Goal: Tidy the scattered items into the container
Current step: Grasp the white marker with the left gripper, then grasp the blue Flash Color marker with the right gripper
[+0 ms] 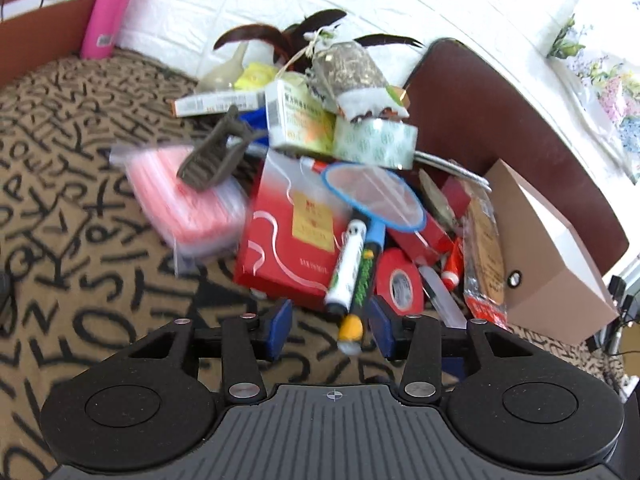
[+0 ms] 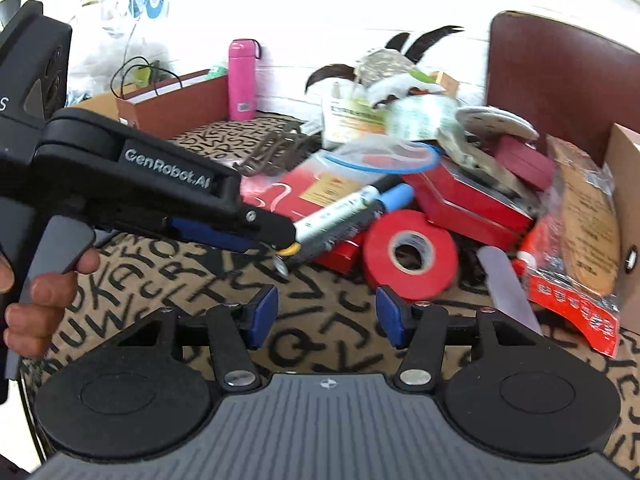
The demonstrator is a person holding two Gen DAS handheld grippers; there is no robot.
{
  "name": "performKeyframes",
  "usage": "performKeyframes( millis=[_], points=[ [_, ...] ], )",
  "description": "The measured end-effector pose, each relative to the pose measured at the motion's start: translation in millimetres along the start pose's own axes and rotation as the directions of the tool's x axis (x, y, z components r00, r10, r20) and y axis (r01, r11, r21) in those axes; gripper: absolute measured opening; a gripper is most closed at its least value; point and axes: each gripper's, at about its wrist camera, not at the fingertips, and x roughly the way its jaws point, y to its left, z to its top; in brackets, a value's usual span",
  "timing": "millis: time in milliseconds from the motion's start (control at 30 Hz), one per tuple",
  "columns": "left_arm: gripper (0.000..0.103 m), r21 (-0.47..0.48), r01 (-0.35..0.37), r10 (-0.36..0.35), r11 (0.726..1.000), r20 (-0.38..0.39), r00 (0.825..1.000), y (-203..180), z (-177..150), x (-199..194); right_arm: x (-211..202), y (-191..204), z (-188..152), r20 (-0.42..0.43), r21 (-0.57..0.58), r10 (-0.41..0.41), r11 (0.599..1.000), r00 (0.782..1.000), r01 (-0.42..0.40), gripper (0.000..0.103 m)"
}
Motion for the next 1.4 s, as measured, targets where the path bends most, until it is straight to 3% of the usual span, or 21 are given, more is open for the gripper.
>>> performKeyframes(
  millis=[100,167,233,300,333,433,500,700,800,867,900,1067,1400],
  points=[
    [0.047,0.064,-0.014,0.014,0.998,0.003,1.0,-8,11,14,10,5,8,0.003,0.009,0.012,1.0,1.0,-0.012,0.06],
    [0.046,0.092,-0.009,0.01,0.996,-0.012,1.0,-12,17,24,18,10,11,0.005,-0.005,0.011,1.0,1.0,-0.011,0.06],
    [0.039,0.111,-0.004,0.007,0.994,-0.029,1.0,-14,18,34,27,13,12,-0.008,-0.015,0.0,1.0,1.0,0.0,0.052],
    [0.012,0.132,0.002,0.004,0.991,-0.047,0.999,-15,18,40,35,10,11,-0.029,0.002,-0.005,1.0,1.0,0.005,0.044],
    [0.012,0.135,0.006,0.001,0.991,-0.053,0.999,-15,18,41,38,7,10,-0.039,0.018,-0.007,1.0,0.999,0.007,0.039],
    [0.013,0.138,0.003,0.004,0.99,-0.05,0.999,-15,16,37,38,-5,5,-0.067,0.07,-0.028,0.997,0.997,0.032,0.028],
    [0.035,0.132,0.01,-0.004,0.991,-0.045,0.999,-14,16,37,34,-14,0,-0.08,0.107,-0.03,0.993,0.996,0.038,0.028],
    [0.034,0.152,0.005,0.003,0.988,-0.05,0.999,-22,16,41,33,-13,4,-0.058,0.097,-0.047,0.994,0.997,0.052,0.03],
    [0.022,0.148,0.003,0.006,0.989,-0.062,0.998,-20,15,39,32,-9,7,-0.052,0.092,-0.029,0.995,0.998,0.034,0.031],
    [0.022,0.143,0.002,0.007,0.99,-0.064,0.998,-19,13,36,29,-7,6,-0.047,0.088,-0.029,0.996,0.998,0.033,0.032],
    [0.028,0.143,0.0,0.009,0.99,-0.063,0.998,-19,12,36,28,-7,7,-0.044,0.085,-0.038,0.995,0.998,0.042,0.032],
    [0.03,0.14,0.006,0.003,0.99,-0.059,0.998,-20,13,38,33,-6,12,-0.054,0.075,-0.084,0.993,0.995,0.088,0.032],
    [0.028,0.107,-0.026,0.029,0.994,-0.033,0.999,-11,16,35,33,-5,19,-0.036,0.069,-0.071,0.995,0.997,0.074,0.039]
  ],
)
